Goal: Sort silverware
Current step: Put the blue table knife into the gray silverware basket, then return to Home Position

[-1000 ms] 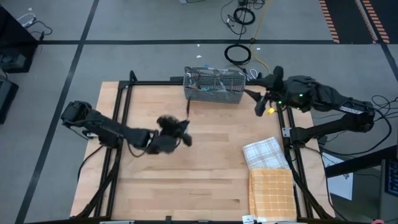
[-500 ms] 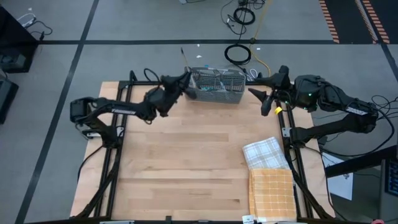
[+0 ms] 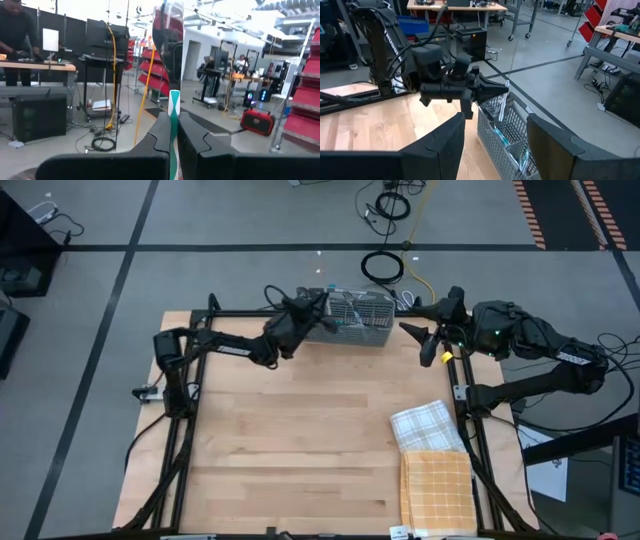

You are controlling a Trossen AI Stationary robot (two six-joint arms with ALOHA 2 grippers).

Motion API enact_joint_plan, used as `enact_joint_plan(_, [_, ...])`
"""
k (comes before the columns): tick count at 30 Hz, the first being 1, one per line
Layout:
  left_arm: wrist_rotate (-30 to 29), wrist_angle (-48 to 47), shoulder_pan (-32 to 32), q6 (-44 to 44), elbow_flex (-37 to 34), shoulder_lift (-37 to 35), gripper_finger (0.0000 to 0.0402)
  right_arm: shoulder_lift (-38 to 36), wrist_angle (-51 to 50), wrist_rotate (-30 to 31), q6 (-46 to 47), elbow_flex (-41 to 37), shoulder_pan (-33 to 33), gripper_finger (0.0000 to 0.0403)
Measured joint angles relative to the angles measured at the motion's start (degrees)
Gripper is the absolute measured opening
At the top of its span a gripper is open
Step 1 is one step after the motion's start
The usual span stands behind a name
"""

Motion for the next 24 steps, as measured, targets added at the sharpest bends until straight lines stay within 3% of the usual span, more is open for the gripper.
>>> enact_joint_plan(11, [-0.3,-0.4,0.5,0.0,2.2,7.5,0.0015,0.0,-1.7,-0.2,0.8,0.0,0.0,0.0199])
enact_joint_plan(18, [-0.4,-0.1,1.8,0.2,2.2,7.9,0.0083,0.0,-1.7,-2.8,1.3,0.0,0.0,0.0199])
enact_joint_plan(24, [3.9,-0.1,2.1,8.6,2.2,7.9,0.0095,0.0,-1.7,-3.1,1.9,0.0,0.0,0.0199])
